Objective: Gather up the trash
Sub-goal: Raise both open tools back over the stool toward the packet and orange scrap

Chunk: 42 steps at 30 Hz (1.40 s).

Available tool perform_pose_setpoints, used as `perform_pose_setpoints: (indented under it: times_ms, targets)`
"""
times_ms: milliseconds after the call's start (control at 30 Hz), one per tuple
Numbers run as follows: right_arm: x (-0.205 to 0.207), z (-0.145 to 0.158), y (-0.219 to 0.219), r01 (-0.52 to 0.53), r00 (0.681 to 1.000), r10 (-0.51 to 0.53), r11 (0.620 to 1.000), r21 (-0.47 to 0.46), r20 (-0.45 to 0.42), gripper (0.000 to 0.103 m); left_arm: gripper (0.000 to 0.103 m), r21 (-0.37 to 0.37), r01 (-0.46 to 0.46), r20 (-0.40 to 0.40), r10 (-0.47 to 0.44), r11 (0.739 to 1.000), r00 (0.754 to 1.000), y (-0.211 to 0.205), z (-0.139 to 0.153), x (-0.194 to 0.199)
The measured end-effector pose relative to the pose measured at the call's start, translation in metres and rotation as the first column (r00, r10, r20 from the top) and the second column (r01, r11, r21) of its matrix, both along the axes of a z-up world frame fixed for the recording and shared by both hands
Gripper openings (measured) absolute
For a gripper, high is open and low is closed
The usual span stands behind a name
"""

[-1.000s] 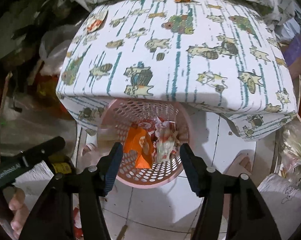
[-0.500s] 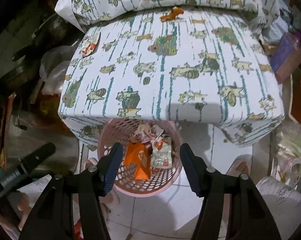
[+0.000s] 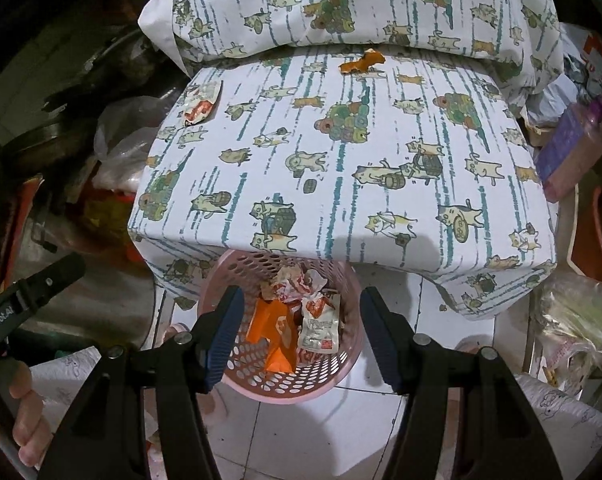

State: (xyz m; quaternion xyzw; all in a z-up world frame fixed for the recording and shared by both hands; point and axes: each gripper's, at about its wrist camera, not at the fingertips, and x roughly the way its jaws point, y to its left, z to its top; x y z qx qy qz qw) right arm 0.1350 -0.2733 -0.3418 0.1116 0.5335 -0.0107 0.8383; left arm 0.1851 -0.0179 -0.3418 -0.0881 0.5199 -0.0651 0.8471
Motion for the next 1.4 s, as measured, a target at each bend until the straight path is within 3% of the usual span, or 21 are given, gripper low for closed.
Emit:
perform_pose_setpoints:
  times_ms: [333, 700, 867, 1033, 1167, 1233, 1300, 1400]
  targets:
    - [-0.001, 0.013, -0.002, -0.001, 0.999, 0.002, 1.0, -0.026, 0.041, 0.062, 0.085, -0.059, -0.069, 0.054, 0.072, 0.996, 0.996, 0.012, 0.016, -0.001]
    - [0.004, 0.033, -0.007, -0.007, 0.997, 0.008, 1.0, -0.022, 0.071, 0.067, 0.087, 0.139, -0.055, 0.218, 0.023, 0.989, 0.976, 0.001, 0.055, -0.013]
    - [0.009, 0.072, -0.013, 0.001, 0.99, 0.002, 1.0, -0.024, 0.141, 0.068, 0.087, 0.093, -0.027, 0.269, 0.001, 0.995, 0.963, 0.003, 0.089, -0.016]
    - [0.014, 0.119, -0.024, -0.023, 0.969, 0.017, 1.0, 0.021, 0.247, 0.073, 0.088, 0.212, -0.044, 0.354, -0.035, 0.976, 0.935, -0.005, 0.137, -0.02]
    - [0.027, 0.149, -0.035, -0.009, 0.956, 0.002, 1.0, 0.021, 0.295, 0.074, 0.093, 0.172, -0.057, 0.433, -0.024, 0.983, 0.901, -0.006, 0.178, -0.018]
    - [0.033, 0.163, -0.041, -0.002, 0.947, -0.007, 1.0, 0.027, 0.321, 0.076, 0.101, 0.154, -0.057, 0.46, -0.021, 0.986, 0.888, -0.007, 0.193, -0.013]
    - [0.039, 0.175, -0.047, 0.003, 0.938, -0.014, 0.999, 0.032, 0.347, 0.077, 0.103, 0.175, -0.092, 0.484, -0.004, 0.98, 0.875, -0.01, 0.204, -0.002]
    - [0.047, 0.187, -0.055, 0.025, 0.924, -0.032, 0.999, 0.023, 0.381, 0.078, 0.103, 0.225, -0.173, 0.463, 0.051, 0.959, 0.885, -0.01, 0.206, 0.023]
